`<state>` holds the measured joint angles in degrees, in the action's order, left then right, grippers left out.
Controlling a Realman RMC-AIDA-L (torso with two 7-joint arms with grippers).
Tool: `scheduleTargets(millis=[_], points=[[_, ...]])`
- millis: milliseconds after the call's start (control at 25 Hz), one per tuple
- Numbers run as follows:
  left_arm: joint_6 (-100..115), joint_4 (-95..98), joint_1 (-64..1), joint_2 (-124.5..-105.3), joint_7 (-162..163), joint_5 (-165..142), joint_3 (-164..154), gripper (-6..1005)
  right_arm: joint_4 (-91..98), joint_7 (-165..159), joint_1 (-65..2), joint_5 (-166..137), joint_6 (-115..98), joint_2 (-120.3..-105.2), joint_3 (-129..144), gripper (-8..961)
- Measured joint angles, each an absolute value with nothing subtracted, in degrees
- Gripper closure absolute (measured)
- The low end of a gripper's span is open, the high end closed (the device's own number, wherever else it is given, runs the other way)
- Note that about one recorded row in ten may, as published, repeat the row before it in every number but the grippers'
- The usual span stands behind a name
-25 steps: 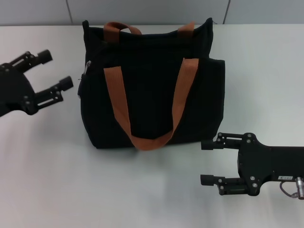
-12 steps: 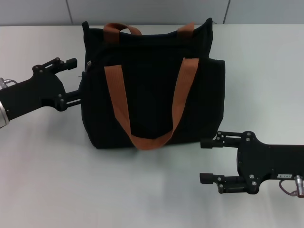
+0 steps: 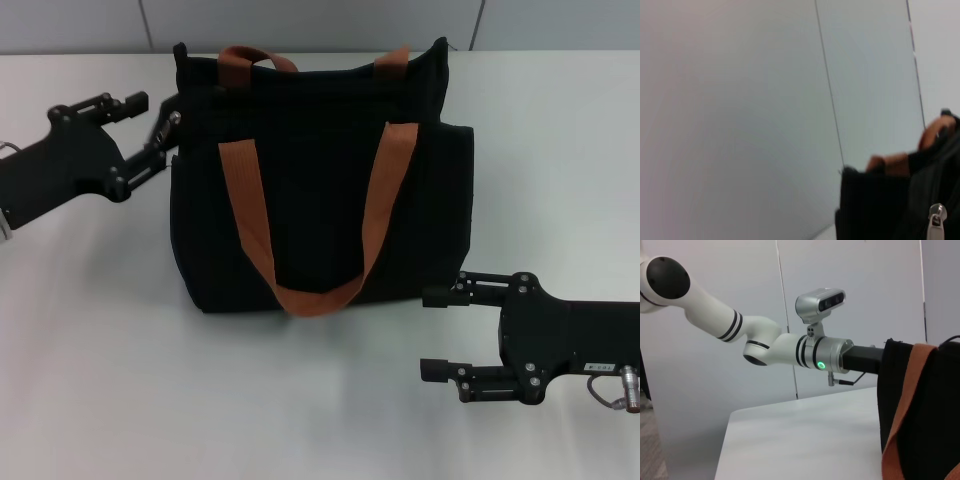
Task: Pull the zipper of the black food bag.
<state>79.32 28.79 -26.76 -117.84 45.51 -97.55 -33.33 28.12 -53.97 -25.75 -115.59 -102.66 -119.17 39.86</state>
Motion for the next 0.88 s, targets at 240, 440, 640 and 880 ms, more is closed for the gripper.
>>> scheduleTargets(millis=[240, 440, 640, 880], points=[[82.27, 28.82, -25.31, -118.08, 42.53, -93.64, -33.23, 554, 28.12, -53.97, -25.75, -115.57, -102.66, -119.18, 39.81, 220], [85.22, 28.85, -24.58, -118.13, 42.28, -93.41, -33.22, 781, 28.12, -54.04, -25.75, -115.49, -103.14, -119.18, 39.72, 221], [88.61, 29.51, -23.87, -118.13, 42.26, -93.18, -33.14, 947, 28.11, -55.78, -26.04, -114.38, -105.14, -119.18, 39.72, 221], [89.58, 29.71, -23.68, -118.32, 41.95, -92.93, -33.13, 977, 28.12, -65.99, -28.11, -109.09, -111.50, -119.12, 39.72, 221]])
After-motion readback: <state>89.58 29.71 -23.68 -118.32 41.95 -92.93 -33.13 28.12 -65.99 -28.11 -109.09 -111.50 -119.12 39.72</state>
